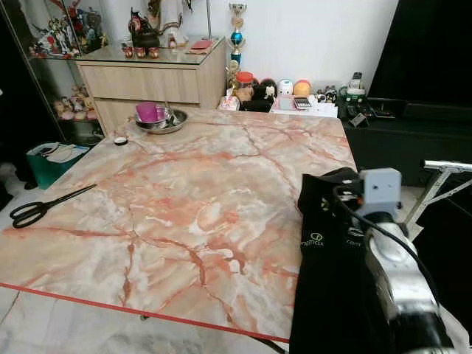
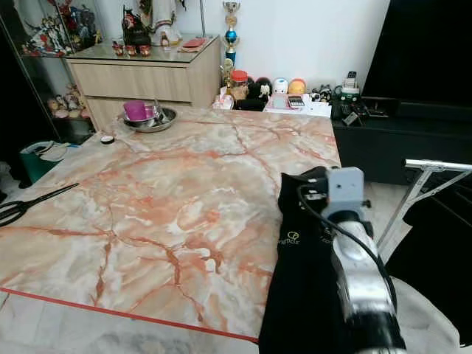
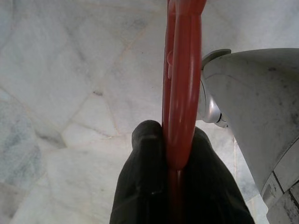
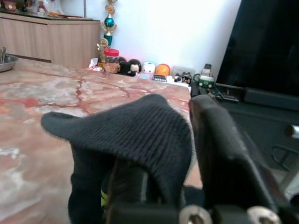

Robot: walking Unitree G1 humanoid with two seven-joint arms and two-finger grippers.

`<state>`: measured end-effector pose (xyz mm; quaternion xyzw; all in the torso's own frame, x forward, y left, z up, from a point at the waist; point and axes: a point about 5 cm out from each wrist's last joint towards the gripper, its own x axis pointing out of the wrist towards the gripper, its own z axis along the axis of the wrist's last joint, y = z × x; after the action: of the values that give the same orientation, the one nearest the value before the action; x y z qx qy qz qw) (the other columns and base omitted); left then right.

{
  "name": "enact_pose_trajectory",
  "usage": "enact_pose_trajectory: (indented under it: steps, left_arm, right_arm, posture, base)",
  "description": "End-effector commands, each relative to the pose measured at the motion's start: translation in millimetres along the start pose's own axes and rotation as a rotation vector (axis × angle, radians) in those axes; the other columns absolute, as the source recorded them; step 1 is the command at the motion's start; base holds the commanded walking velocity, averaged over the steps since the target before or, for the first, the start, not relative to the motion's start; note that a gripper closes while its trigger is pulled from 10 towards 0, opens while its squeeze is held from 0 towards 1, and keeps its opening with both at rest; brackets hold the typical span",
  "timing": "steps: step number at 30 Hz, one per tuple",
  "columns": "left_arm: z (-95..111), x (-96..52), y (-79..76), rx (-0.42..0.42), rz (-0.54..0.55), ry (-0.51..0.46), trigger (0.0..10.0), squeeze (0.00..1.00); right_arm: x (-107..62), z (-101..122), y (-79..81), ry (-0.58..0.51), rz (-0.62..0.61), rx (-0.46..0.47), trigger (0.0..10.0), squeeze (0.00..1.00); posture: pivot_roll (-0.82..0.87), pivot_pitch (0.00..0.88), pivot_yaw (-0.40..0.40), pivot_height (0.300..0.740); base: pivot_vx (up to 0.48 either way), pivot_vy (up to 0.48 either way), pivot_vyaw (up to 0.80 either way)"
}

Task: Hang hanger

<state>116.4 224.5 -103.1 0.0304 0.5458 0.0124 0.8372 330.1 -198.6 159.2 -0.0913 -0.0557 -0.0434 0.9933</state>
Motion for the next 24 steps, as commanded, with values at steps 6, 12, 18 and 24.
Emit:
enact_pose_trajectory:
  steps: [6, 12, 18, 24]
  left_arm:
    - [-8, -0.3, -6.1, 0.04, -0.037, 0.04, 10.0, 0.0]
    - [-9, -0.5, -6.1, 0.05, -0.04, 0.041, 10.0, 0.0]
    - [-9, -0.5, -5.4, 0.061, -0.038, 0.04, 10.0, 0.0]
    - [-7, -0.3, -4.6, 0.054, -0.032, 0.033, 10.0, 0.0]
  right_arm:
    - [-32.5, -21, 9.4, 0.139, 0.029, -0.017, 10.0, 1.0]
    - [-52.0, -34, 7.1, 0.237, 0.029, -0.014, 10.0, 1.0]
    - [-66.0, -28, 4.6, 0.218, 0.018, -0.012, 10.0, 1.0]
    - [-65.3, -24, 8.6, 0.199, 0.023, -0.003, 10.0, 1.0]
  posture:
    - [0.07, 0.0, -0.012, 0.74]
    - [0.07, 0.0, -0.015, 0.74]
    - [0.07, 0.0, -0.017, 0.74]
    - [0.07, 0.004, -0.02, 0.74]
  base:
    - [0.0, 0.0, 0.0]
    - [0.0, 0.0, 0.0]
    - [0.0, 0.0, 0.0]
    - [0.0, 0.0, 0.0]
